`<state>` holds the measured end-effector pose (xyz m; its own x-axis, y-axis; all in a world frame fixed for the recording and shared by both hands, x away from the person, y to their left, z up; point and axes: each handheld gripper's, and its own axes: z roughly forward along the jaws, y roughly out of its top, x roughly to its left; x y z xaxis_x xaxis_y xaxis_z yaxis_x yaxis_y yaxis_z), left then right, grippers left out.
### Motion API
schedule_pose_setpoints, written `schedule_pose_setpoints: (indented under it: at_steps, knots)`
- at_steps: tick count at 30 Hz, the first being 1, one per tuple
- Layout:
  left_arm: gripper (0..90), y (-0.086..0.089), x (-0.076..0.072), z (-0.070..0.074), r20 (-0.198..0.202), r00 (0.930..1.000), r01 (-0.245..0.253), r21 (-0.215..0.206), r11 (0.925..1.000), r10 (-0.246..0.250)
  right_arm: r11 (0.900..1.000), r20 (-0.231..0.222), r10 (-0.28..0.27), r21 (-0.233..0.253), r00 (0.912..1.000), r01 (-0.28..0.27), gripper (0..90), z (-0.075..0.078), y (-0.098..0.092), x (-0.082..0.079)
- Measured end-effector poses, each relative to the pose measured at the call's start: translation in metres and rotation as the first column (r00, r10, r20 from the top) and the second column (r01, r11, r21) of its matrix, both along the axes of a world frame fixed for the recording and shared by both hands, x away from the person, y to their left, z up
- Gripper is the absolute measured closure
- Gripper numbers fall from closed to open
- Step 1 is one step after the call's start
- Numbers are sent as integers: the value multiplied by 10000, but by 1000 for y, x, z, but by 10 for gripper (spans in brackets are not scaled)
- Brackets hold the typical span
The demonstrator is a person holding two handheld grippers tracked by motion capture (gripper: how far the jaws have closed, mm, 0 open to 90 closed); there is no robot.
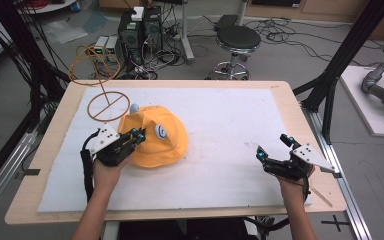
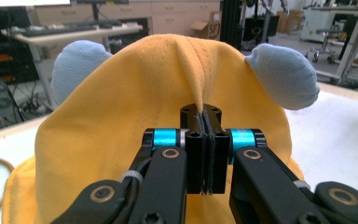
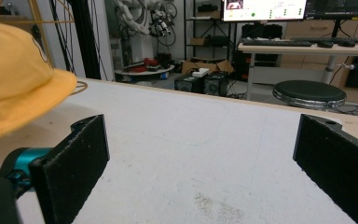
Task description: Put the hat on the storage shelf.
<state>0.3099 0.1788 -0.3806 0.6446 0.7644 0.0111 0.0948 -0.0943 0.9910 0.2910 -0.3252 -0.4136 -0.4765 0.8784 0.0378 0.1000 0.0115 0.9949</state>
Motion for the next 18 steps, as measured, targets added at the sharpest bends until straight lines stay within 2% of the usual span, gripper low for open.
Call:
schedule_pose_setpoints:
  at_steps: [9, 18]
  knots:
    - [883, 7, 2, 27, 629, 9977, -248, -342, 9991, 269, 10000, -72, 30, 39, 10000, -30, 31, -1, 1, 1]
    - [883, 17, 4, 54, 1213, 9899, -661, -598, 9960, 730, 10000, -129, 48, 48, 9999, -48, 31, -1, 1, 0]
